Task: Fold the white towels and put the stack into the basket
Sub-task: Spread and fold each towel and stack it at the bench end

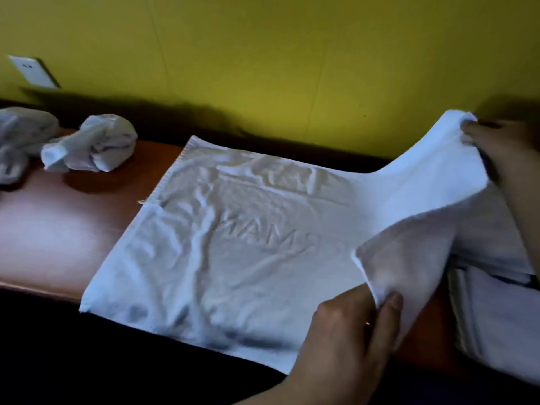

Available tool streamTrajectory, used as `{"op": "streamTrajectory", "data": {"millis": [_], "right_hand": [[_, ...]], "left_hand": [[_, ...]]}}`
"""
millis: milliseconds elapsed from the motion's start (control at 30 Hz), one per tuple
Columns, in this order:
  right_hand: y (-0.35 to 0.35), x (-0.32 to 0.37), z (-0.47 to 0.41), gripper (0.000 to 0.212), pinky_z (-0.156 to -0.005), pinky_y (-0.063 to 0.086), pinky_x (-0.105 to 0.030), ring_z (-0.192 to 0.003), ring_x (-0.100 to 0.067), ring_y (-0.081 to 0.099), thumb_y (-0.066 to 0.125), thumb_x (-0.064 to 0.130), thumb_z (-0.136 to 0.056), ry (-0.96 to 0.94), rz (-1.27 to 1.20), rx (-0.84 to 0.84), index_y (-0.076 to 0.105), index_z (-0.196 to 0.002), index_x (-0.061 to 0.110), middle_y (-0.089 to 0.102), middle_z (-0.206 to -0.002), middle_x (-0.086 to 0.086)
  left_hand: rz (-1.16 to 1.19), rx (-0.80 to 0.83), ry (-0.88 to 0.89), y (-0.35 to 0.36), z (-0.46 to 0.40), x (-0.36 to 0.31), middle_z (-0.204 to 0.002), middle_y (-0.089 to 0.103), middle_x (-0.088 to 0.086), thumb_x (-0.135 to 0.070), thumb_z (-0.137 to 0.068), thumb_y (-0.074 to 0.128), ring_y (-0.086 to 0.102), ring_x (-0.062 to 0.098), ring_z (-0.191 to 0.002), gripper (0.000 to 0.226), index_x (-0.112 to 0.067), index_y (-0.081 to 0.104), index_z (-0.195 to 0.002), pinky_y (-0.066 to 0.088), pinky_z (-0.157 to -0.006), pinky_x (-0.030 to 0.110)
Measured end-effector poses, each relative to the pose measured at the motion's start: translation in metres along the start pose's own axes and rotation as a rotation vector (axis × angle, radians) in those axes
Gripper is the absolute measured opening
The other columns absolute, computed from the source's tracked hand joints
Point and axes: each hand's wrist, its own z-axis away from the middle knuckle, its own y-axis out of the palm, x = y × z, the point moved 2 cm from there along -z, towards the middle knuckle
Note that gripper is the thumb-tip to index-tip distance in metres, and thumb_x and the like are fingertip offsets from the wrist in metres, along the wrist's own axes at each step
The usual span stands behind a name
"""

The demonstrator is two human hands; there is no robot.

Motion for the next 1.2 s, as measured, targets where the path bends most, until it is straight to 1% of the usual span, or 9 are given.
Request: {"op": "streamTrajectory", "data": {"millis": [133,233,300,500,600,700,900,1100,1200], "right_hand": [[0.055,0.040,0.005,0.035,-0.060,0.049,-0.016,-0.059,-0.002,0.058,0.056,0.024,-0.096,0.067,-0.205,0.069,0.064,-0.062,0.018,0.062,-0.069,0.007],[0.107,0.069,0.017,0.009,-0.071,0.053,-0.024,-0.081,-0.009,0.064,0.060,0.028,-0.090,0.035,-0.258,0.087,0.059,-0.082,0.023,0.060,-0.087,0.005],[0.138,0.085,0.016,0.018,-0.080,0.053,-0.033,-0.095,-0.017,0.067,0.063,0.034,-0.079,-0.015,-0.235,0.085,0.064,-0.092,0.020,0.065,-0.098,-0.003],[0.237,0.150,0.064,0.016,-0.070,0.057,-0.043,-0.082,-0.019,0.067,0.065,0.031,-0.073,-0.114,-0.199,0.075,0.069,-0.070,0.016,0.062,-0.087,-0.005],[0.286,0.180,0.098,0.015,-0.050,0.044,-0.018,-0.066,-0.011,0.056,0.062,0.020,-0.090,-0.164,-0.202,0.102,0.073,-0.098,0.014,0.060,-0.087,-0.004],[0.334,0.195,0.116,0.013,-0.039,0.037,-0.010,-0.055,-0.007,0.051,0.059,0.017,-0.094,-0.176,-0.184,0.119,0.072,-0.097,0.014,0.061,-0.075,0.000],[0.413,0.208,0.148,0.018,-0.040,0.031,-0.015,-0.044,-0.001,0.039,0.059,0.018,-0.089,-0.183,-0.086,0.173,0.064,-0.072,0.014,0.045,-0.055,0.010],[0.456,0.198,0.168,0.024,-0.050,0.047,-0.024,-0.049,-0.016,0.058,0.064,0.017,-0.091,-0.082,-0.139,0.319,0.061,-0.067,0.016,0.060,-0.058,0.000],[0.458,0.176,0.184,0.004,-0.043,0.047,-0.024,-0.045,-0.013,0.057,0.059,0.019,-0.097,-0.051,-0.170,0.384,0.058,-0.096,0.015,0.063,-0.083,-0.005]], "left_hand": [[0.082,-0.157,-0.153,-0.051,0.008,0.028,-0.076,0.070,-0.007,-0.040,-0.091,0.051,0.067,0.011,-0.068,0.028,-0.028,0.062,-0.113,0.053,-0.064,0.025],[0.265,-0.240,-0.258,-0.091,0.012,0.038,-0.084,0.074,0.004,-0.034,-0.082,0.054,0.072,0.029,-0.076,0.026,-0.027,0.069,-0.103,0.058,-0.067,0.046],[0.317,-0.281,-0.285,-0.116,0.015,0.041,-0.086,0.076,0.008,-0.036,-0.085,0.057,0.072,0.035,-0.080,0.025,-0.023,0.072,-0.100,0.058,-0.067,0.051],[0.301,-0.440,-0.361,-0.192,0.041,0.063,-0.075,0.076,0.008,-0.056,-0.096,0.052,0.075,0.020,-0.071,0.058,-0.003,0.073,-0.082,0.058,-0.063,0.035],[0.244,-0.510,-0.408,-0.229,0.058,0.084,-0.075,0.076,0.007,-0.048,-0.098,0.055,0.075,0.015,-0.070,0.048,-0.005,0.072,-0.084,0.058,-0.065,0.032],[0.240,-0.534,-0.448,-0.261,0.071,0.103,-0.071,0.073,0.010,-0.016,-0.100,0.057,0.073,0.024,-0.064,0.012,-0.010,0.064,-0.094,0.056,-0.059,0.029],[0.084,-0.634,-0.562,-0.305,0.092,0.124,-0.054,0.061,-0.001,-0.025,-0.101,0.050,0.064,0.008,-0.047,0.035,0.001,0.051,-0.077,0.042,-0.044,0.016],[-0.129,-0.606,-0.779,-0.325,0.106,0.178,-0.065,0.071,0.002,-0.036,-0.102,0.045,0.070,0.011,-0.055,0.038,-0.013,0.056,-0.075,0.054,-0.057,0.032],[-0.273,-0.561,-0.879,-0.330,0.113,0.212,-0.062,0.067,0.001,-0.038,-0.101,0.046,0.067,0.016,-0.059,0.040,-0.013,0.056,-0.071,0.055,-0.064,0.039]]}}
